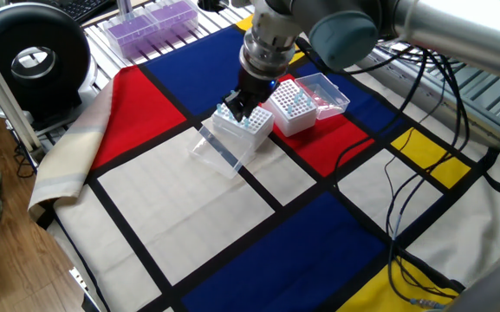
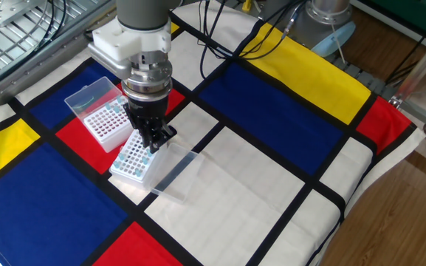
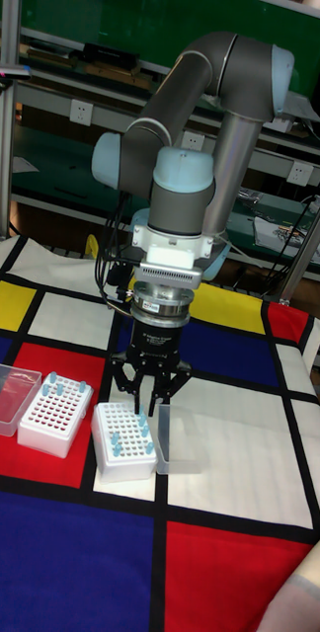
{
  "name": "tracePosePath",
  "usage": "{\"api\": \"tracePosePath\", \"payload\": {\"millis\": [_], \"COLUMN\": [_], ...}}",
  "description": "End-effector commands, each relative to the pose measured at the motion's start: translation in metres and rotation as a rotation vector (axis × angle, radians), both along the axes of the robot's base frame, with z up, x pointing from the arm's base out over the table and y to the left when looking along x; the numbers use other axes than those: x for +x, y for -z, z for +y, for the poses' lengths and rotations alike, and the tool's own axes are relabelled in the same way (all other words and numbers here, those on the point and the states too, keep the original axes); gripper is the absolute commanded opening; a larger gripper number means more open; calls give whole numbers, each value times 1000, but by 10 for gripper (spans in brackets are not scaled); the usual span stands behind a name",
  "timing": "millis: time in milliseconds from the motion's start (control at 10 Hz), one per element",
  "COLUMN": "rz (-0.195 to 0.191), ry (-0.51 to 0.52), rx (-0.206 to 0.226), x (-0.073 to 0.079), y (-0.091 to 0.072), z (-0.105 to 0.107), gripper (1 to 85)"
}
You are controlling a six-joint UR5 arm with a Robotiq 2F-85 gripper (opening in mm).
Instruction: Transfer all medium pipette tips from one holder to another
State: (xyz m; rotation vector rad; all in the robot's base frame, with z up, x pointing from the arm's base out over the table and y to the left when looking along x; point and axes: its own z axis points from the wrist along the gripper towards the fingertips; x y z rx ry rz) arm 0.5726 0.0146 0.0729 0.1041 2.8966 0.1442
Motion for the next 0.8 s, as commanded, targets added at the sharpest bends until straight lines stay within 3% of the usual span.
{"api": "tracePosePath", "payload": {"millis": [0,700], "rz": [-8,0], "ry": [-4,-8], "rx": [14,-5], "x": [-5,-8], "y": [0,-3], "z": [-4,-9], "gripper": [263,283]}}
